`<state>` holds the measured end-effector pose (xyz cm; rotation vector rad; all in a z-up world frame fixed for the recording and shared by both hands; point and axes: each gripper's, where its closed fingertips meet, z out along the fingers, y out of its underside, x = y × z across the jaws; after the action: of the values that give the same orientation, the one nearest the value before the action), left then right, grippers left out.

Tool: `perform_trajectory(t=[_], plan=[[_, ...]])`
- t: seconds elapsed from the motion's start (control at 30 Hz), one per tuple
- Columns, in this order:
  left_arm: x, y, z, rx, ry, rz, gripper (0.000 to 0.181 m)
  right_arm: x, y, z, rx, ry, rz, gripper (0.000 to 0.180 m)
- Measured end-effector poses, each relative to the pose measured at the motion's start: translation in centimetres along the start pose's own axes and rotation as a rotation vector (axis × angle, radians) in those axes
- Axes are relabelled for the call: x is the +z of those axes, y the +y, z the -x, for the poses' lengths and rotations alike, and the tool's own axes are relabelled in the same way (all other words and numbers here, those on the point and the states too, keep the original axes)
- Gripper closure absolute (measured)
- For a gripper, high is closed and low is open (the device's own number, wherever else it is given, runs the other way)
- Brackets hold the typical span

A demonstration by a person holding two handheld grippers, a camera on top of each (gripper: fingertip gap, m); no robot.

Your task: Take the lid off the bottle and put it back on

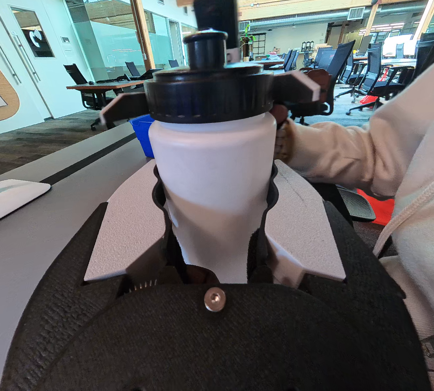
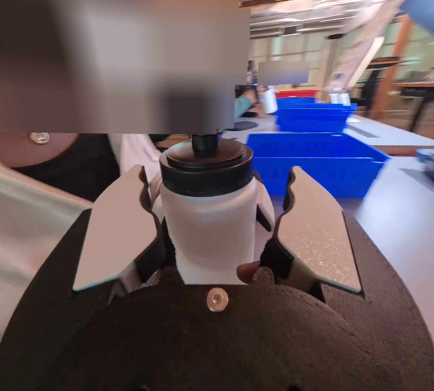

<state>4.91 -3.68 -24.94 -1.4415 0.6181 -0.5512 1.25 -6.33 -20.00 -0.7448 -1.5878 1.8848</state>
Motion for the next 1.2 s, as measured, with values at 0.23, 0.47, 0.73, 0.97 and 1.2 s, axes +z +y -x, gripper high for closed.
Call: perform_trajectory(t=[0.23,0.47,0.73,0.97,1.2], plan=[[0.1,0.0,0.0,0.006,-0.007,0.001,0.094,-0.7,-2.1,0.0,-0.154,0.688,-0.038,0.078],[0.0,0.0,0.2,-0.002,-0.015,-0.001,0.094,0.0,-1.2,-0.9,-0.255,0.806,0.15,0.103],[0.0,0.0,-0.2,0.007,0.009,-0.001,0.094,0.5,-1.0,0.9,-0.181,0.061,0.193,0.104],[0.0,0.0,-0.1,-0.006,0.013,-0.008,0.094,0.5,-1.3,1.7,-0.096,-0.337,0.102,0.104],[0.1,0.0,-0.1,0.006,0.002,-0.004,0.094,-0.3,-2.2,0.0,-0.033,0.129,0.042,0.068]])
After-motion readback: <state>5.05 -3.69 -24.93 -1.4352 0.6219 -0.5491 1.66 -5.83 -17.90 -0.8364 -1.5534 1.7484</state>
